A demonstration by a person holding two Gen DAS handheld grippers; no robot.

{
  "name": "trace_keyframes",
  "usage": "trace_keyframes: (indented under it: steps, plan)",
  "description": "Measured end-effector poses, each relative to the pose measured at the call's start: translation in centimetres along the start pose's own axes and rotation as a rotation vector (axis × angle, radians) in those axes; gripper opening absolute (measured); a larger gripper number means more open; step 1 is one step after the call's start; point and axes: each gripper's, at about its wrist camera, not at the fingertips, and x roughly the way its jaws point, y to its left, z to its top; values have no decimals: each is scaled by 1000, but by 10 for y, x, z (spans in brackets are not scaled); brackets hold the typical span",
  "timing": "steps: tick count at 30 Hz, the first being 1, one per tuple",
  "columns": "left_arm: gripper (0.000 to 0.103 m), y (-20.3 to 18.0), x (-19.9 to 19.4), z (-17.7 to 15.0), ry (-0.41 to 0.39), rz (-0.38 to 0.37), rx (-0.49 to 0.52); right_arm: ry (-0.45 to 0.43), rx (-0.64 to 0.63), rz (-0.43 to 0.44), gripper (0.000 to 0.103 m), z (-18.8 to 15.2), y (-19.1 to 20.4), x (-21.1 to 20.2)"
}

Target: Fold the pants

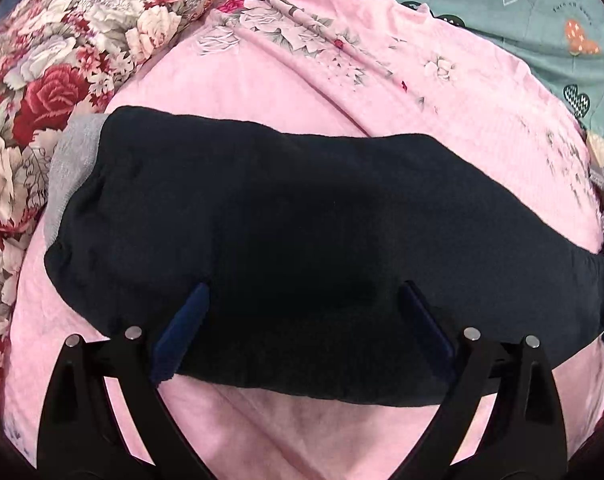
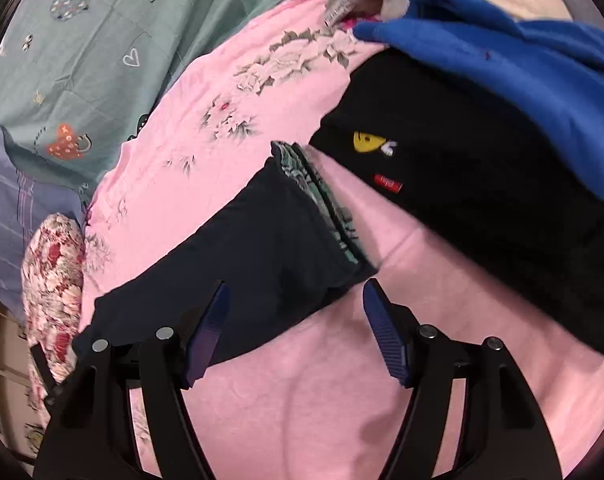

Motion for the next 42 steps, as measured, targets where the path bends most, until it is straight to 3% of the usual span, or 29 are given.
trace_keyframes:
  steps: [5,10,11,12,13,16,19,22,25,28,32,34,35,36,37,38,42]
  plan:
    - [96,1,5,1,3,-5,-9,13,51,-18,69,0,-4,6]
    - [101,-10,14,0,-12,60,42,-34,74,-37,68,13,-5,17]
    - [101,-11,15,0,-13,69,46,-41,77,-58,58,15,-3,19]
    - [101,-11,14,0,-14,70,43,-41,83,-79,35,16,-3,21]
    - [101,-9,12,0,-16,63,37,-38,97,-87,24,17,-3,23]
    - [101,2,3,2,-6,-15,-2,-28,175,-14,19,16,-13,22]
    - [101,16,-10,3,-18,-89,-53,-52,133,20,19,16,6,7]
    - [101,30,-19,1,-32,-104,-116,-50,17,99,18,14,58,-8]
    - [101,33,-25,-2,-49,-112,-116,-19,-139,168,18,4,131,-3]
    - [101,34,-34,-6,-86,-77,-90,49,-243,203,18,-8,191,27]
    - [101,44,-38,-5,-93,-55,-96,225,-380,168,20,-54,257,100]
    - [101,47,-37,-4,-84,-54,-103,342,-443,119,27,-86,277,140]
    - [101,47,-35,-3,-76,-50,-102,369,-490,80,37,-99,284,151]
    - [101,46,-33,-3,-69,-48,-102,352,-553,59,56,-110,292,155]
    - [101,44,-31,-1,-58,-46,-105,331,-598,80,64,-116,298,151]
    - [101,42,-30,-1,-54,-43,-103,357,-604,99,68,-118,301,149]
    - [101,21,-34,5,-62,-68,-67,404,-583,229,68,-99,295,119]
